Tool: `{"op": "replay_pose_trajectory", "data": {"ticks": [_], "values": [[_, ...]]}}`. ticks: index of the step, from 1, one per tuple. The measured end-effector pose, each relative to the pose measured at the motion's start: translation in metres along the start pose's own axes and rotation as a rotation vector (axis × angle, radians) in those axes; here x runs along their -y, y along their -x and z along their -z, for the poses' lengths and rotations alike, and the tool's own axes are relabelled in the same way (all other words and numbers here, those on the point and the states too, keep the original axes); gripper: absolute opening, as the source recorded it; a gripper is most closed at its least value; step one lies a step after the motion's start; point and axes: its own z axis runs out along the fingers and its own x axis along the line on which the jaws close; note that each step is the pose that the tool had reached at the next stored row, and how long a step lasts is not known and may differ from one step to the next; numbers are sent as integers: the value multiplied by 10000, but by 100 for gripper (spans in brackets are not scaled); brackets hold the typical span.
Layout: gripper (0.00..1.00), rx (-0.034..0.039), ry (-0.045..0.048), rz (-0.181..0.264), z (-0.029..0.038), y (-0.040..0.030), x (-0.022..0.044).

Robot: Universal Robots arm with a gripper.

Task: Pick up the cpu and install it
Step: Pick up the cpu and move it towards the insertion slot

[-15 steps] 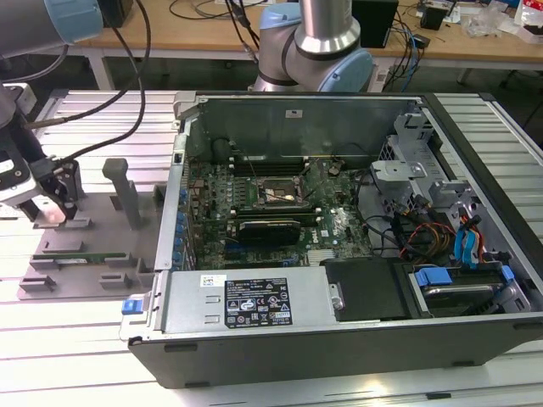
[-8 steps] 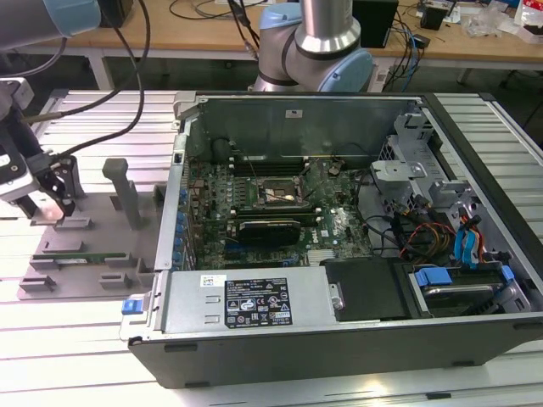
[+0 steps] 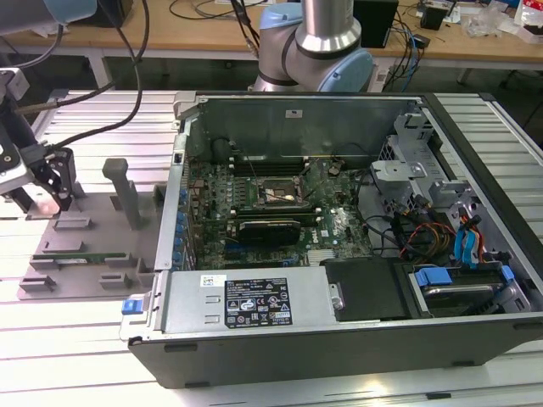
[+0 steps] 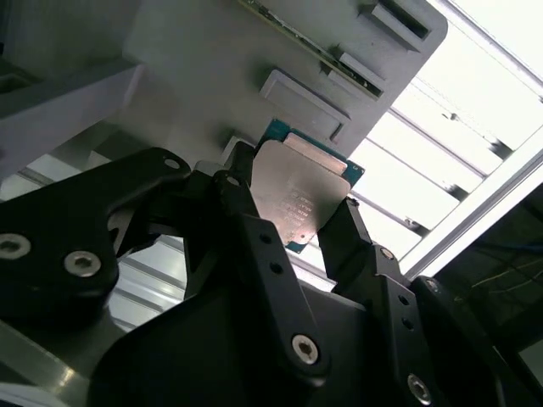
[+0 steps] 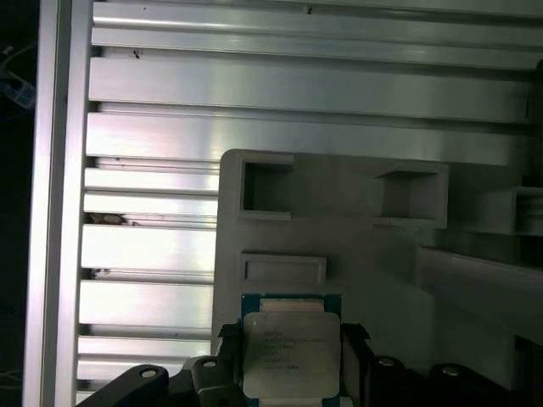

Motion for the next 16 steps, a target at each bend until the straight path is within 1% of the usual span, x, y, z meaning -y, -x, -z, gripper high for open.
{"op": "replay_pose_trajectory", "data": {"ticks": [16], "values": [[55, 1, 0, 0, 144, 4, -1]]}}
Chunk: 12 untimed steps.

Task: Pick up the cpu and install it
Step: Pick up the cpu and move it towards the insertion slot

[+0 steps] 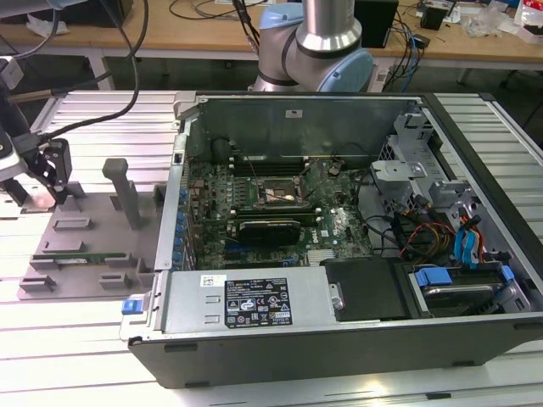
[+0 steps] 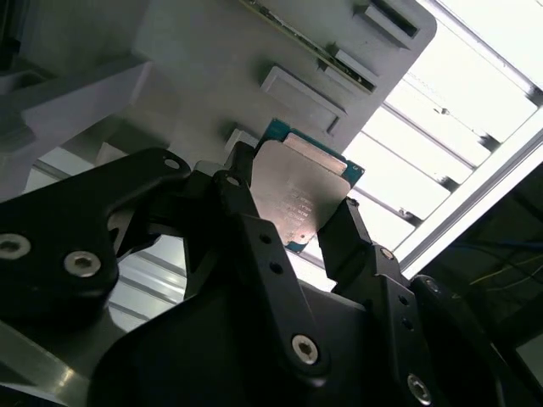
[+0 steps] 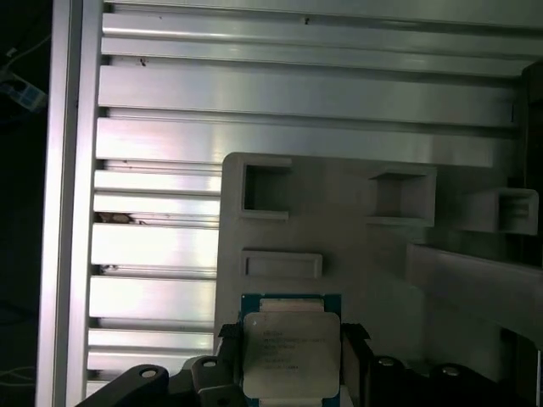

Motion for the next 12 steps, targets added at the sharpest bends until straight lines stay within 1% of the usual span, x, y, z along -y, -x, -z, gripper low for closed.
{"op": "replay_pose_trajectory", "data": {"ticks": [4, 7, 9, 12], "values": [[55, 0, 0, 0, 34, 0, 0], [55, 0, 0, 0, 87, 2, -1], [55, -1, 0, 0, 134, 3, -1], [55, -1, 0, 0, 160, 4, -1]]}}
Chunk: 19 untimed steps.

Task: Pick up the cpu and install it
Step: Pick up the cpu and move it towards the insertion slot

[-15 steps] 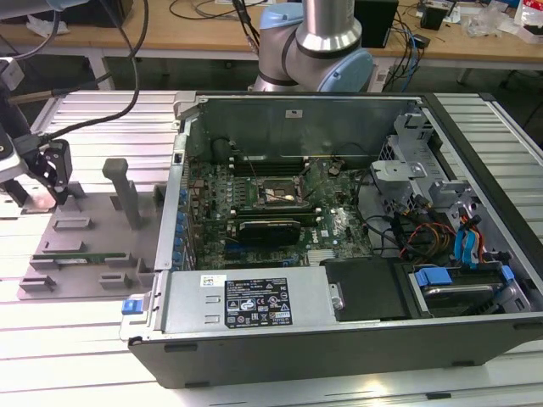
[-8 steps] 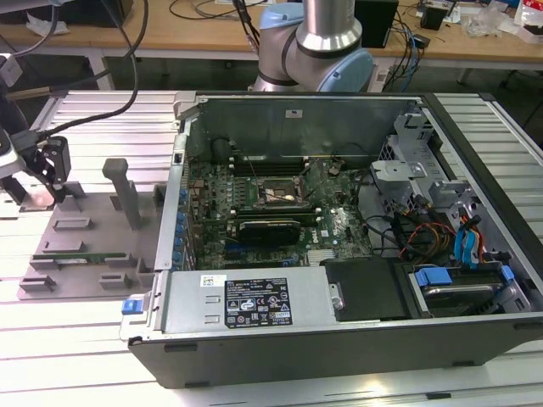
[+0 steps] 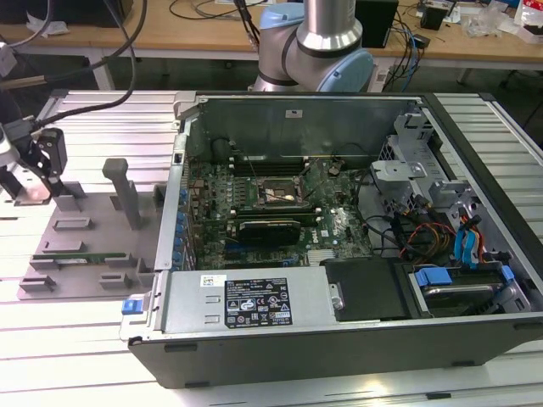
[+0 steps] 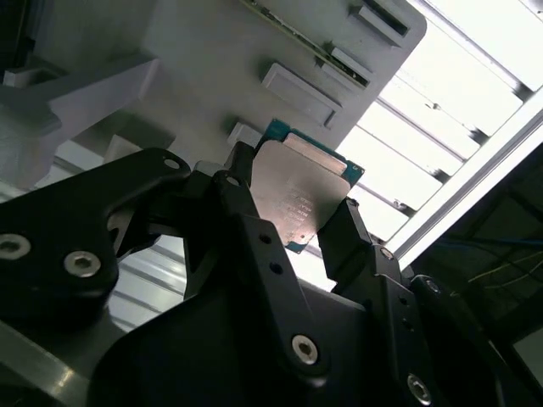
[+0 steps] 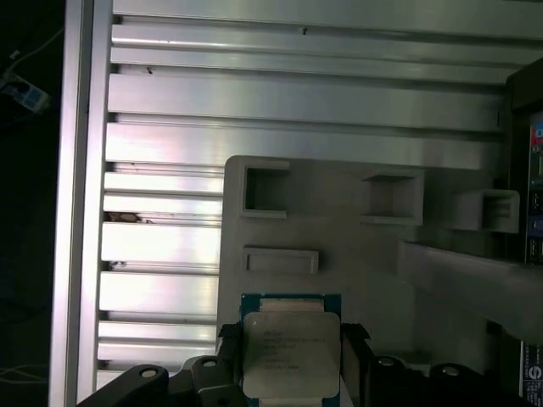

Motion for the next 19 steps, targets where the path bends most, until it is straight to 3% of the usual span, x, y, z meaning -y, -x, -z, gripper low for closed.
{"op": "replay_pose_trajectory", "data": {"ticks": [2, 9, 13, 19], "values": [[55, 0, 0, 0, 19, 0, 0], [55, 1, 0, 0, 178, 4, -1], [55, 0, 0, 0, 304, 8, -2], [55, 0, 0, 0, 443, 12, -3]]}}
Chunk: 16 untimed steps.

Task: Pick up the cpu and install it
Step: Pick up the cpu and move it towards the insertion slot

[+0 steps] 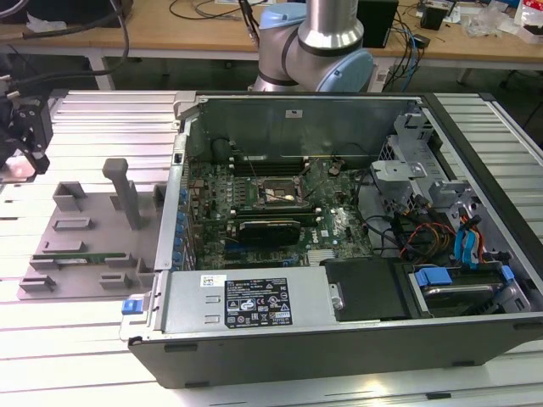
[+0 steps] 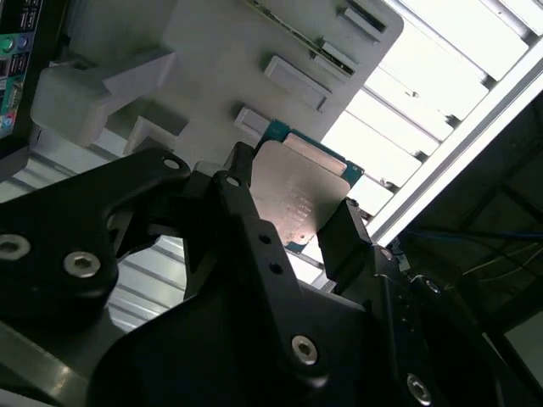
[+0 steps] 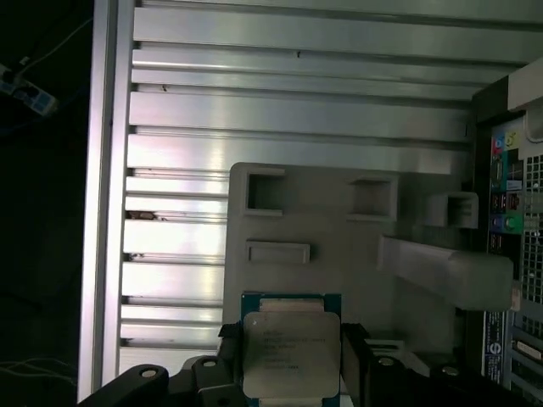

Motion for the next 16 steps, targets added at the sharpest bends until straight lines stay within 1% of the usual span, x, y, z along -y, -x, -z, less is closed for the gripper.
{"op": "replay_pose_trajectory", "data": {"ticks": [1, 3, 6, 9, 13, 16], "values": [[55, 0, 0, 0, 21, 1, 0], [55, 1, 0, 0, 42, 1, 0], [55, 0, 0, 0, 129, 3, -1], [55, 0, 0, 0, 172, 5, -1], [55, 1, 0, 0, 263, 7, -2], [55, 0, 0, 0, 303, 8, -2]]}}
